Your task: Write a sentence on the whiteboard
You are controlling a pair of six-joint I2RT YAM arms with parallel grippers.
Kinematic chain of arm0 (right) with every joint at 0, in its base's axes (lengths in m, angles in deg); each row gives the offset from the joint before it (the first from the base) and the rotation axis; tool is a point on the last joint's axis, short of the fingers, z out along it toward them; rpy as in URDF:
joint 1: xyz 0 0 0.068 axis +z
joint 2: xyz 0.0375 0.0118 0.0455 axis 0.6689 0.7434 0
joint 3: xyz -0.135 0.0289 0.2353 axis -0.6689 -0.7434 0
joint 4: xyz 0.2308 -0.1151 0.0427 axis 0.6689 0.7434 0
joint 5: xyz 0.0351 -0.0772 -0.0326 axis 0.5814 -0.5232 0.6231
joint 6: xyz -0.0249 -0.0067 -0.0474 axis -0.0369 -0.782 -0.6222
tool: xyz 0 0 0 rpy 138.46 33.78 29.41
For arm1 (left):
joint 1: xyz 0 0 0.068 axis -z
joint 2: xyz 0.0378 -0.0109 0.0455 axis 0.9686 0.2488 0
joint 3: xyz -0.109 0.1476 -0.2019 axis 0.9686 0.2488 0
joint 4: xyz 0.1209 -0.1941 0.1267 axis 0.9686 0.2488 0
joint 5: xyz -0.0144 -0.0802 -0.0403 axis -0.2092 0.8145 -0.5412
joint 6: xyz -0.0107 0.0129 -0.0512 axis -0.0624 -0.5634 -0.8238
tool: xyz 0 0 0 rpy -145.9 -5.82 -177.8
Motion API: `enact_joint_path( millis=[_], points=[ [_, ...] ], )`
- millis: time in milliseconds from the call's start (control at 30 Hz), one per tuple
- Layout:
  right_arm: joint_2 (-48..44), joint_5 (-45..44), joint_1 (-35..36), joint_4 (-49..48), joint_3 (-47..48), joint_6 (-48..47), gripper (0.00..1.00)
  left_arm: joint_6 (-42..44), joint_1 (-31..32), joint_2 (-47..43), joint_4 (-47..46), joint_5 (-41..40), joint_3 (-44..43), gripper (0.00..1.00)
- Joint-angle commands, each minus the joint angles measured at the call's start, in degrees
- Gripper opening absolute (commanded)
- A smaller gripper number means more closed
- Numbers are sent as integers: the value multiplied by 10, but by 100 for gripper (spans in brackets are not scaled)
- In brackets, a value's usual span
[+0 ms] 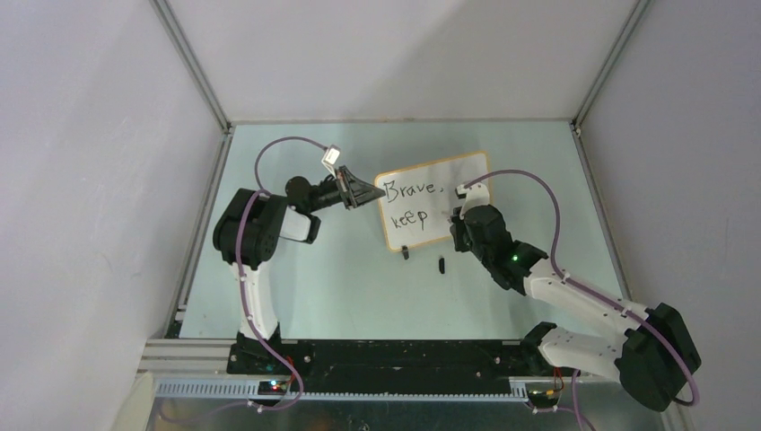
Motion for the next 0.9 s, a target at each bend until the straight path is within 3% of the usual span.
enact_joint_path(
  millis=[0,867],
  points=[
    [-14,16,-5,1,28,9,0,-2,-10,-6,-28,39,7,0],
    [36,47,-24,13,68,7,0,-2,-18,-11,-28,53,15,0]
  ],
)
